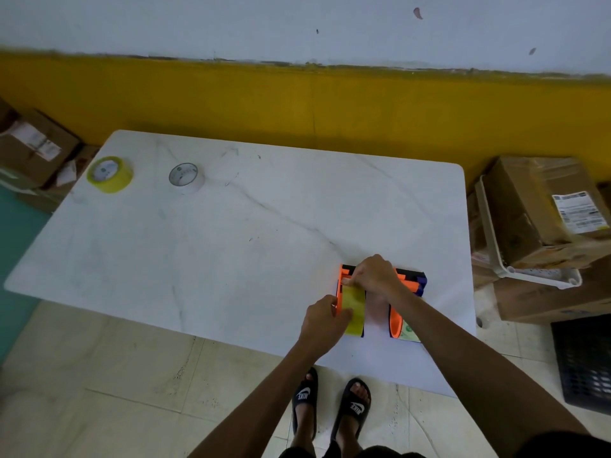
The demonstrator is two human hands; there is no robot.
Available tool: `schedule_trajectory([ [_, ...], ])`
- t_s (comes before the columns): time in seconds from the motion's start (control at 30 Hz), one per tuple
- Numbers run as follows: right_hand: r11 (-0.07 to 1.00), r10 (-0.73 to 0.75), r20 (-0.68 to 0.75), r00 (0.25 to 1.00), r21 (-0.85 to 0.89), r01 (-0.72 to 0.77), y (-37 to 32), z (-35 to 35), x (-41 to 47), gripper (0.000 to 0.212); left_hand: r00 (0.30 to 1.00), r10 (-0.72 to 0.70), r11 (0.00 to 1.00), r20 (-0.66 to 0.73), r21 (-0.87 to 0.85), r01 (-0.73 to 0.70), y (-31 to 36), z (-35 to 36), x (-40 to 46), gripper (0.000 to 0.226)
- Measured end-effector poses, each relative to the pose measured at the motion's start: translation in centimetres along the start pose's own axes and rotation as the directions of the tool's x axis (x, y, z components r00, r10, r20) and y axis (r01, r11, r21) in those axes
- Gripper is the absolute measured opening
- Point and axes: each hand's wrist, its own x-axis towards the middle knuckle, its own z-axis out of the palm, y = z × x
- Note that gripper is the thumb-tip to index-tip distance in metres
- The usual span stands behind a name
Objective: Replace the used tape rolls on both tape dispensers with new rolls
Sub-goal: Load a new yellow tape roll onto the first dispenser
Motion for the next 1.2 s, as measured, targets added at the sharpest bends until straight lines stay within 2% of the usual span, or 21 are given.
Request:
schedule_trajectory([
  [0.17, 0.995, 0.102, 0.037, 0.994, -0.008, -0.101, -0.7, -0.4, 0.3, 0.030, 1.000, -0.009, 0.998, 0.003, 0.067, 0.009, 0.2, 0.0, 0.2, 0.038],
  [0.33, 0.993, 0.118, -0.001, 0.993, -0.026, -0.118, -1.3, -0.1, 0.3, 0.025, 0.999, -0.018, 0.959, -0.048, 0.283, 0.031, 1.3, 0.2, 0.3, 0.056],
  [0.53, 0.994, 0.114, -0.031, 0.993, 0.005, -0.114, -0.2, 1.3, 1.3, 0.023, 0.997, -0.001, 0.924, -0.082, 0.382, 0.033, 2.0, 0.8, 0.1, 0.045],
  [0.63, 0.996, 0.082, -0.049, 0.995, 0.030, -0.080, 0.0, 1.1, 1.1, 0.025, 0.997, 0.007, 0.910, -0.076, 0.413, 0.025, 2.2, 0.6, 0.3, 0.044],
  [0.87, 0.994, -0.109, -0.109, 0.988, 0.000, 0.109, 0.4, 0.4, 0.2, 0.039, 0.999, 0.003, 0.872, -0.033, 0.489, 0.013, 1.2, 0.0, 1.0, 0.072],
  [0.97, 0.993, -0.117, -0.124, 0.985, 0.009, 0.119, -0.1, 0.3, 0.0, 0.034, 1.000, -0.002, 0.865, -0.018, 0.501, 0.011, 1.0, -0.1, 1.0, 0.074],
  [1.07, 0.996, -0.080, -0.183, 0.980, 0.016, 0.084, -0.4, 0.2, 0.2, 0.019, 1.000, -0.009, 0.849, 0.002, 0.529, 0.006, 0.9, -0.1, 1.1, 0.078],
  [1.2, 0.995, -0.095, -0.241, 0.966, 0.010, 0.101, -1.0, 0.0, 0.6, 0.019, 1.000, 0.000, 0.827, 0.019, 0.563, -0.011, 1.2, -0.7, 1.4, 0.079],
])
